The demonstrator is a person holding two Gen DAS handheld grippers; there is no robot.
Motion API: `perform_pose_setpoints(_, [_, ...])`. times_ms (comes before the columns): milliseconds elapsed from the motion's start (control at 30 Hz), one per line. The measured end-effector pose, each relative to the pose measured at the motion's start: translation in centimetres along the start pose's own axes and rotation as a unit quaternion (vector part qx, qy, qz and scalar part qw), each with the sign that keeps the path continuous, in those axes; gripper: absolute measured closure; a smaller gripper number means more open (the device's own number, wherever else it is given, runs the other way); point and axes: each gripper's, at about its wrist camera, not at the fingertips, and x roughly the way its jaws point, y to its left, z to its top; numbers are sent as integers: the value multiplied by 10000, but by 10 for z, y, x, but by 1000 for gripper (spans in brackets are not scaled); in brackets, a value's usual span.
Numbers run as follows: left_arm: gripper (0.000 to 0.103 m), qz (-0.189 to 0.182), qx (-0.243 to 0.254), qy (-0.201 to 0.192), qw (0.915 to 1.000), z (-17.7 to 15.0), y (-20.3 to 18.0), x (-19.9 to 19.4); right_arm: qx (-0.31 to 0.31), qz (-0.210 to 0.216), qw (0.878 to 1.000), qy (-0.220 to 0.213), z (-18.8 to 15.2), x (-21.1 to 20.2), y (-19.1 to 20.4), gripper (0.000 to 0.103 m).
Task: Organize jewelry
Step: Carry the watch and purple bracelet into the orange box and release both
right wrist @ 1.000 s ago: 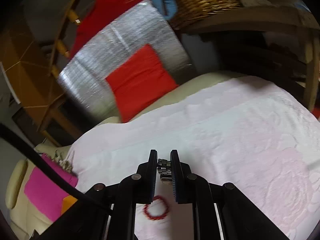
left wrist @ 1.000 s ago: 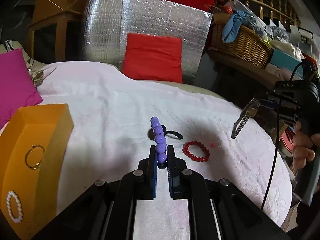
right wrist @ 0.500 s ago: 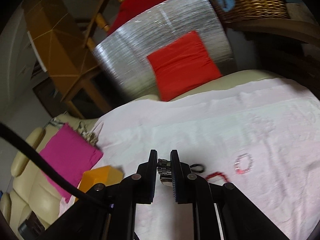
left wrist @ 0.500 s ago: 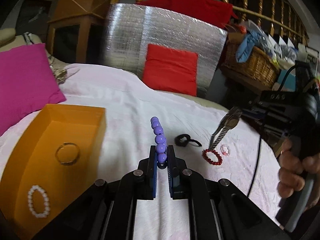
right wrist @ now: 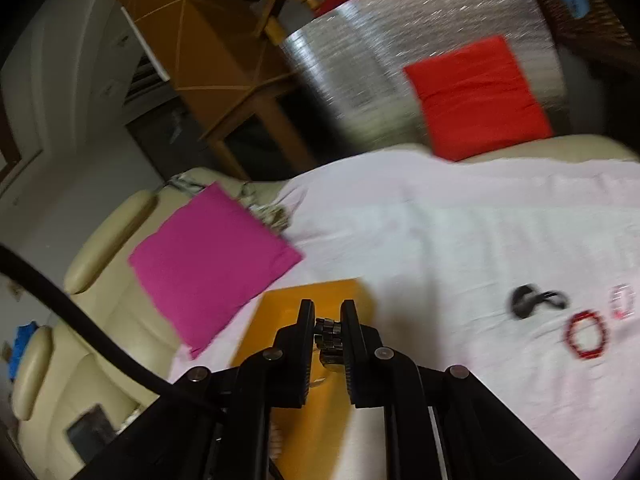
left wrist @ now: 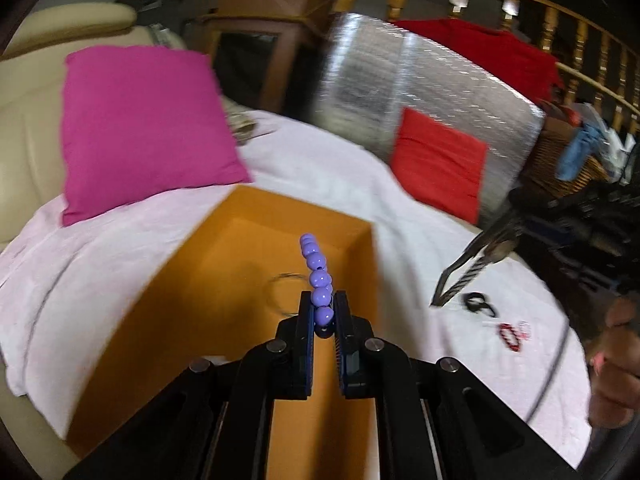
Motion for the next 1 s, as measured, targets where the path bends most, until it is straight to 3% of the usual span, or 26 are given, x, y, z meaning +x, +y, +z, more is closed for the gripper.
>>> perform_pose_setpoints(233, [94,511,-170,464,9975,-3,34,27,-146,290,9984,457,-25,43,46,89])
perform_pose_setpoints(600, [93,802,-144,701,9942,-2,39,47,-271,-167,9901,1364,-72,111,43,87])
perform_pose_setpoints(667, [91,863,-89,645,9941,0,37,45,-235,-184,9901,1372,-69,115,41,85])
perform_pose_setpoints(700, [85,912,-62,609,9939,0,36,44,-199,-222,9903,1354,-66,115,38,82])
perform_pose_setpoints(767, [71,1042,0,510,9933,1,32,42,-124,-220,9912,1296,-60,110,34,63])
perform_pose_setpoints(933, [68,1009,115,235,9945,6,11,36,-200,-383,9956,834,-44,78,18,63])
perform_pose_setpoints(1000, [59,961,232,118,9950,7,-4,34,-181,-509,9964,654,-36,60,2,63])
